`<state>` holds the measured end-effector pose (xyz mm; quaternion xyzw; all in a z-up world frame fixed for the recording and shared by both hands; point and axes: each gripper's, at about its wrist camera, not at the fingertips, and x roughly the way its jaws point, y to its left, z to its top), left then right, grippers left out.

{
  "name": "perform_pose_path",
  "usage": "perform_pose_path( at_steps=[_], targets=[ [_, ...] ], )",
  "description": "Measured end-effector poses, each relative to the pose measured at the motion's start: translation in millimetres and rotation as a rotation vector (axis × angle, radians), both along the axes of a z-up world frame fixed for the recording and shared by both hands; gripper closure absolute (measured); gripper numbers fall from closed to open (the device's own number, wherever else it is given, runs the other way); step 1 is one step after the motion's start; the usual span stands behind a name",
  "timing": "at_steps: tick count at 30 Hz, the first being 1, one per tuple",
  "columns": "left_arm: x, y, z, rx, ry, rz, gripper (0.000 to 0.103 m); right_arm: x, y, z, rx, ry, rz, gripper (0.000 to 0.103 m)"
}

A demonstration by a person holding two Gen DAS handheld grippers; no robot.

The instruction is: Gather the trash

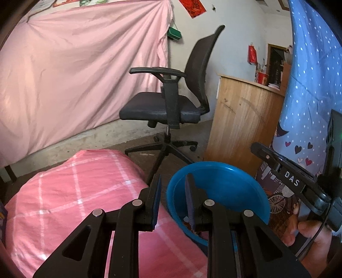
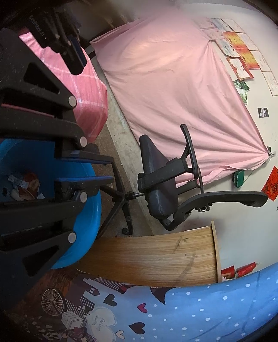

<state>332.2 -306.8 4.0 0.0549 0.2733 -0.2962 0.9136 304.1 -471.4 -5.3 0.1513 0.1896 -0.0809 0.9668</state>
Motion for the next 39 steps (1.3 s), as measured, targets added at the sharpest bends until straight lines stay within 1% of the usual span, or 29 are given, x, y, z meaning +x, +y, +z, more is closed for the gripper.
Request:
perform_pose_path(
  at_steps=[1,2,3,4,5,7,8,9,10,11,15,18,19,20,21,23,25,28,35,39],
  targets=[
    [-2,5,2,-0.006,-0.004,0.008,0.078,-2,4,1,-0.006,-0.001,0.002,0.064],
    [-4,12,4,-0.017,-0.008,0.020,0.071,-4,7,2,-0.010,-0.001,0.005,0.063],
    [-7,18,5,-0.028,-0.011,0.032,0.068,-7,11,3,-0.015,-0.001,0.011,0.059],
    [-9,25,7,-0.041,-0.014,0.044,0.065,-9,14,2,-0.018,0.000,0.013,0.053],
    [-11,31,8,-0.053,-0.015,0.056,0.064,-12,17,2,-0.024,0.001,0.017,0.050],
    [-13,41,9,-0.066,-0.007,0.075,0.063,-19,23,3,-0.037,0.000,0.023,0.039],
    [-15,48,9,-0.073,0.000,0.088,0.062,-23,26,3,-0.046,-0.003,0.020,0.036],
    [-18,53,9,-0.076,0.002,0.097,0.061,-26,28,4,-0.051,-0.006,0.017,0.031],
    [-21,57,9,-0.078,0.003,0.104,0.058,-30,31,4,-0.055,-0.010,0.014,0.027],
    [-24,61,9,-0.080,0.001,0.110,0.054,-34,32,5,-0.057,-0.014,0.010,0.025],
    [-40,78,10,-0.090,-0.008,0.134,0.046,-49,40,5,-0.067,-0.019,0.005,0.013],
    [-52,92,7,-0.112,-0.002,0.153,0.035,-63,48,5,-0.079,-0.026,0.014,0.005],
    [-56,98,6,-0.124,0.000,0.161,0.027,-68,52,4,-0.086,-0.029,0.016,0.002],
    [-61,103,6,-0.137,0.000,0.169,0.020,-74,56,4,-0.093,-0.034,0.017,0.000],
    [-64,106,6,-0.148,-0.002,0.174,0.018,-80,59,3,-0.100,-0.042,0.015,0.000],
    [-76,114,6,-0.169,-0.015,0.187,0.010,-92,65,3,-0.112,-0.058,0.013,0.000],
    [-85,119,6,-0.178,-0.039,0.203,0.006,-100,70,4,-0.114,-0.072,0.012,0.000],
    [-98,130,7,-0.195,-0.062,0.221,0.006,-114,78,7,-0.119,-0.100,0.015,0.000],
    [-119,160,8,-0.227,-0.072,0.275,0.005,-146,102,11,-0.148,-0.137,0.020,0.000],
    [-132,175,10,-0.223,-0.099,0.297,0.004,-163,117,12,-0.156,-0.151,0.015,0.000]
  ],
)
